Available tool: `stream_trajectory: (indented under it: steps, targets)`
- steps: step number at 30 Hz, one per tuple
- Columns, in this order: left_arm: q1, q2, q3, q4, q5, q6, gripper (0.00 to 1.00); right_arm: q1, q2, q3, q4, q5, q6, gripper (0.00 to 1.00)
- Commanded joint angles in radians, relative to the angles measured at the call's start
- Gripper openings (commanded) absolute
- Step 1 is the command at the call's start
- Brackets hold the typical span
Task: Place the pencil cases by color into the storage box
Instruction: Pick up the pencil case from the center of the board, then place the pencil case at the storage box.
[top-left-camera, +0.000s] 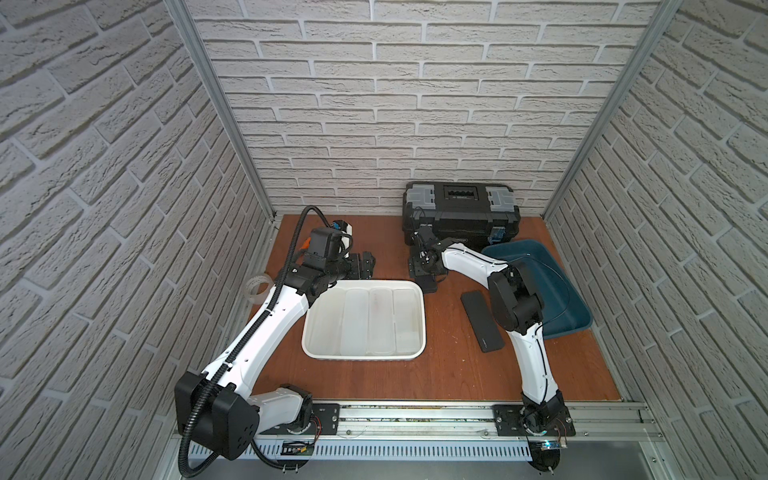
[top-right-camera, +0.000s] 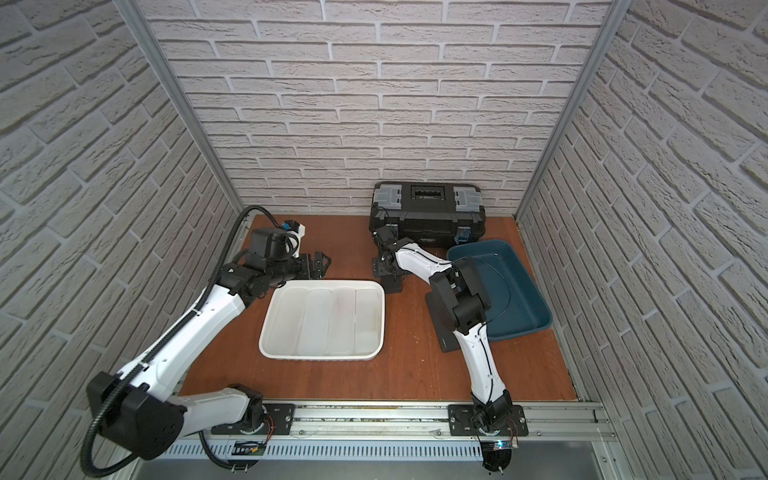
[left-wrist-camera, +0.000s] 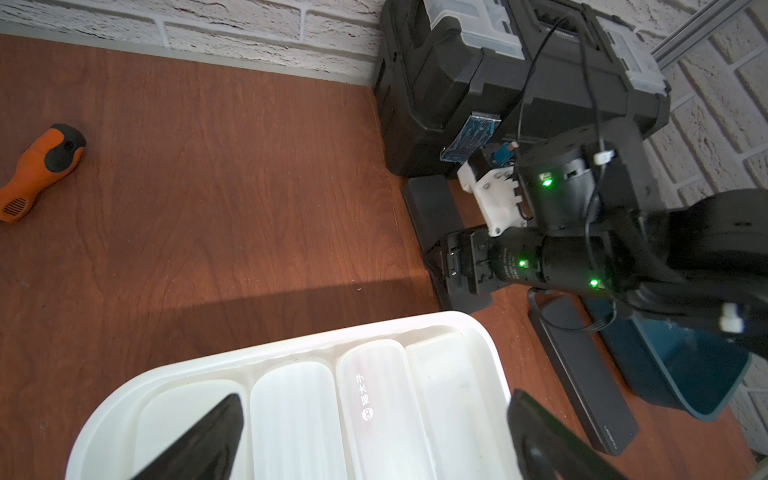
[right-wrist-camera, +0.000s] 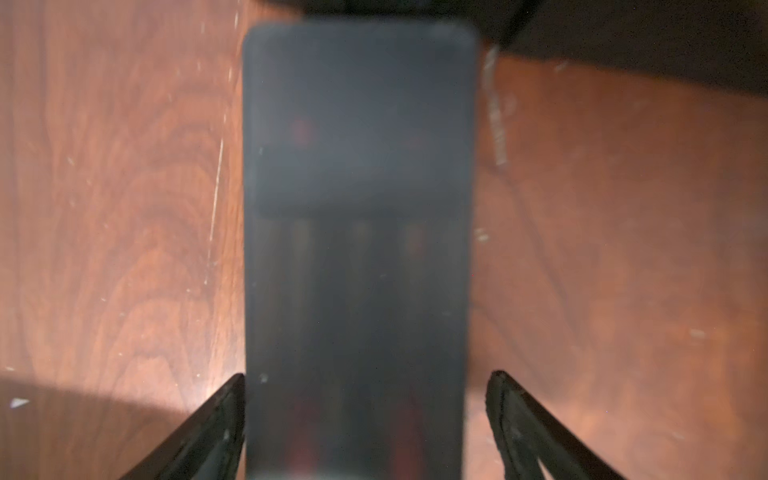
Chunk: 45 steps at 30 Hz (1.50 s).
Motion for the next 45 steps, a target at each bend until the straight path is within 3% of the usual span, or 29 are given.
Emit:
stream_trajectory:
  steps: [1, 5, 10, 19, 27, 31, 37, 45]
  targets:
    - [-0.003, 0.002, -0.01, 0.05, 0.014, -0.009, 0.98, 0.005, 0.011, 0.018, -0.033, -0.028, -0.028, 0.88]
    - [-0.004, 0.003, -0.012, 0.055, 0.014, -0.011, 0.98, 0.005, 0.012, 0.004, -0.053, -0.023, -0.039, 0.84]
    - [-0.005, 0.01, -0.016, 0.068, 0.02, -0.015, 0.98, 0.005, -0.024, -0.012, -0.066, -0.017, -0.06, 0.66]
    - [-0.034, 0.026, -0.023, 0.074, -0.024, -0.006, 0.98, 0.005, -0.27, -0.058, -0.097, -0.012, -0.109, 0.62]
    - [-0.072, 0.047, -0.029, 0.096, -0.036, -0.011, 0.98, -0.013, -0.554, -0.19, -0.15, 0.012, -0.143, 0.62]
    - [-0.104, 0.052, -0.024, 0.104, -0.055, -0.005, 0.98, -0.081, -0.738, -0.311, -0.188, 0.042, -0.171, 0.63]
    - [-0.174, 0.087, -0.041, 0.182, -0.052, -0.026, 0.98, -0.269, -0.953, -0.47, -0.221, 0.044, -0.23, 0.64]
    - [-0.285, 0.154, -0.097, 0.321, -0.058, -0.032, 0.98, -0.412, -1.01, -0.6, -0.189, 0.064, -0.27, 0.65]
